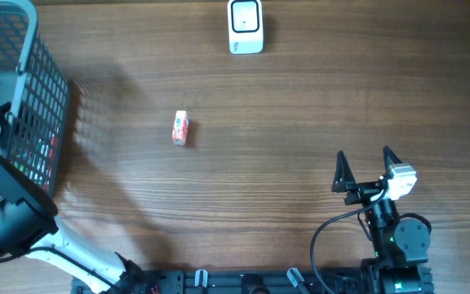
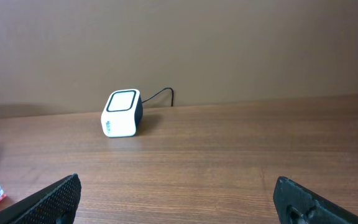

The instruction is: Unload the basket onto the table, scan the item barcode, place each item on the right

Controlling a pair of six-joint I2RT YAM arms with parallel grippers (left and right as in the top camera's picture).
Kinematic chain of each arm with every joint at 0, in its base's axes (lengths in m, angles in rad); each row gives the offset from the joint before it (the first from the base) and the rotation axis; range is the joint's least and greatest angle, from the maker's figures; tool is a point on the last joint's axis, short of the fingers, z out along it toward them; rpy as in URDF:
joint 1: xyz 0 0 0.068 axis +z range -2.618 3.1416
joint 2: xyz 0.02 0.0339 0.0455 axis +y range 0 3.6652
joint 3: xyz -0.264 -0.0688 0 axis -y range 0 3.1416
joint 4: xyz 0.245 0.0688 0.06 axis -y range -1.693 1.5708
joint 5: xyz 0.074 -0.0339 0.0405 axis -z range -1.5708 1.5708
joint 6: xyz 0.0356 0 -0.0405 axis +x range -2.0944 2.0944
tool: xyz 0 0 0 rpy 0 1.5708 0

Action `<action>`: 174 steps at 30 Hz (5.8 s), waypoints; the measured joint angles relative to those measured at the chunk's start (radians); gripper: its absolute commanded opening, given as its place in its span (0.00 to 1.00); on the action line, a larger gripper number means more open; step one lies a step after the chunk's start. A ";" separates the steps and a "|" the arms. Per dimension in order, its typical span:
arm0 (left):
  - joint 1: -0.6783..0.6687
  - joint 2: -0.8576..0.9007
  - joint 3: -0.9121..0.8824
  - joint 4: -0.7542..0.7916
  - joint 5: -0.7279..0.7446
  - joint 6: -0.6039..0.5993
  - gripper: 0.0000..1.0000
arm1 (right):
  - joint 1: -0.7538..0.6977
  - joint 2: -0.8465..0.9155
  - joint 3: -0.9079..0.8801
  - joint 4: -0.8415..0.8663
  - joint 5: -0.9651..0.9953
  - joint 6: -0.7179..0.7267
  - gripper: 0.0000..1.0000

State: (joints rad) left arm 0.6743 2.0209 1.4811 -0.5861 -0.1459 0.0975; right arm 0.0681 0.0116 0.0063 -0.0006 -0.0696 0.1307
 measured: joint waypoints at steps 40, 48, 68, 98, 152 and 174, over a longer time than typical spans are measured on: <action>0.020 -0.005 -0.121 0.135 -0.014 0.080 0.42 | 0.000 0.000 0.000 0.000 0.000 0.000 1.00; 0.028 -0.023 -0.056 0.000 0.061 0.049 0.04 | 0.000 0.000 0.000 0.000 0.000 0.000 1.00; 0.006 -0.435 0.757 -0.541 0.200 -0.122 1.00 | 0.000 0.000 0.000 0.000 0.000 0.000 1.00; -0.005 0.190 0.384 -0.519 0.196 0.155 1.00 | 0.000 0.000 0.000 0.000 0.000 0.000 1.00; 0.036 0.192 0.291 -0.321 0.192 0.301 0.04 | 0.000 0.000 0.000 0.000 0.000 0.000 1.00; -0.172 -0.655 0.636 -0.687 0.400 -0.292 0.04 | 0.000 0.000 0.000 0.000 0.000 0.000 1.00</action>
State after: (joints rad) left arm 0.5018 1.3663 2.1174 -1.2732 0.2539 -0.1947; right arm 0.0681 0.0120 0.0063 -0.0006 -0.0696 0.1307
